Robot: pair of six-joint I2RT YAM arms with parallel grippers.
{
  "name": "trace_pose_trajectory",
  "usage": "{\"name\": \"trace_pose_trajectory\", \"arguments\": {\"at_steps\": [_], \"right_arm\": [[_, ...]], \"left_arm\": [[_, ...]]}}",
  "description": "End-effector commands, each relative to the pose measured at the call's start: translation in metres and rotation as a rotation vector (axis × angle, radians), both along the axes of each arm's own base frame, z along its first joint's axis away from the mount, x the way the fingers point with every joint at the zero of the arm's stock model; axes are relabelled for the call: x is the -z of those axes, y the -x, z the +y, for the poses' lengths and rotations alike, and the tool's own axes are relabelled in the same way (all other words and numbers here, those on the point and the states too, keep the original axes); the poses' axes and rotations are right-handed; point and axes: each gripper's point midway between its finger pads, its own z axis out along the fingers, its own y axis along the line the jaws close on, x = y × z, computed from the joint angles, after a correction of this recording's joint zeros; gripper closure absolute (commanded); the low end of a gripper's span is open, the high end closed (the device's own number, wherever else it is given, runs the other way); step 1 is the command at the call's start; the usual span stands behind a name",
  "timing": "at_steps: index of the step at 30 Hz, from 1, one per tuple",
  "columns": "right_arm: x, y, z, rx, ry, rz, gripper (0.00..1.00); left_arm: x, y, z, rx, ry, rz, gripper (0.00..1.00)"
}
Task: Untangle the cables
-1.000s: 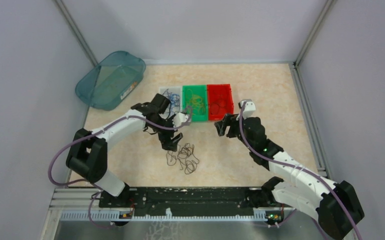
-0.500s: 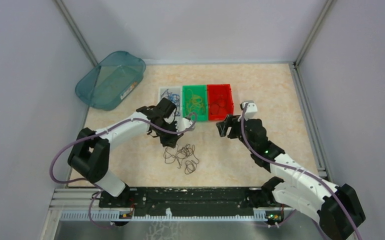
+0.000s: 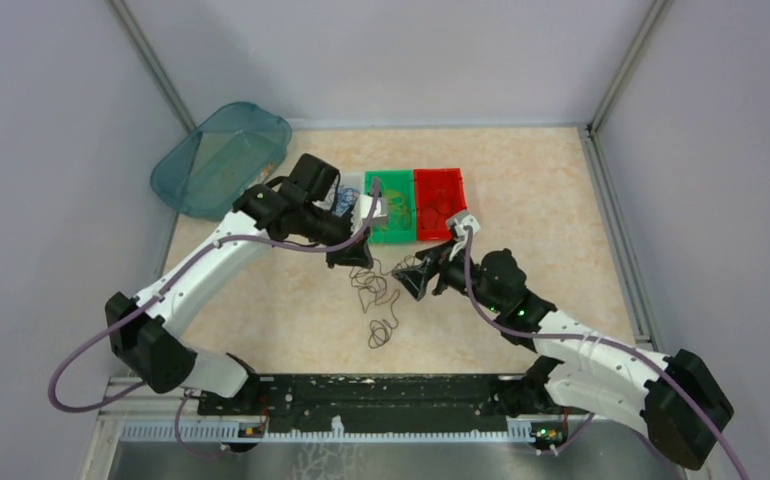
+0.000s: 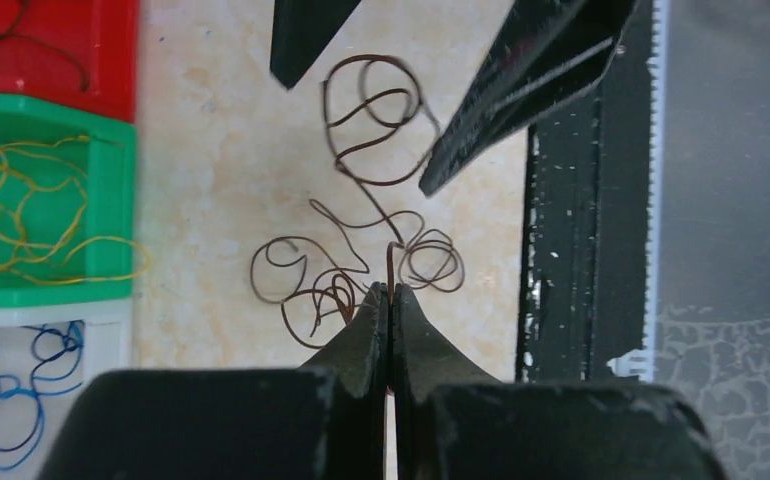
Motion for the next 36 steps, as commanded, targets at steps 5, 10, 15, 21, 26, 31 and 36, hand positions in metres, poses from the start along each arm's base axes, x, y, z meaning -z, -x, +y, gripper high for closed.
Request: {"name": "trace_pose_trajectory", "arguments": {"at_steps": [5, 10, 15, 21, 26, 31, 36], "right_arm": [[-0.065, 0.016, 0.047, -0.069, 0.014, -0.297, 0.21], [-0.063, 0.02, 0.07, -0.118, 0.018, -0.296, 0.21], [-0.073, 0.02, 0.086, -0.137, -0.027, -0.305, 0.22], [-0.077, 0.015, 0.093, -0.116, -0.085, -0.287, 0.23], [-0.079, 0.011, 0.095, -0.079, -0.189, -0.251, 0.24], [-0.068, 0.02, 0.112, -0.15, -0.231, -0.178, 0.25], [-0.046, 0.022, 0.114, -0.133, -0.225, -0.136, 0.28]], "left_arm": [[-0.023, 0.038, 0.0, 0.102, 0.062, 0.116, 1.0], [-0.047, 0.043, -0.002, 0.158, 0.091, 0.098, 1.0], [-0.067, 0.049, 0.0, 0.198, 0.097, 0.057, 1.0], [-0.098, 0.059, -0.001, 0.241, 0.111, 0.013, 1.0], [-0.131, 0.069, -0.008, 0.282, 0.148, -0.051, 1.0], [-0.163, 0.062, -0.014, 0.271, 0.183, -0.166, 1.0], [-0.197, 0.058, -0.018, 0.26, 0.256, -0.277, 1.0]]}}
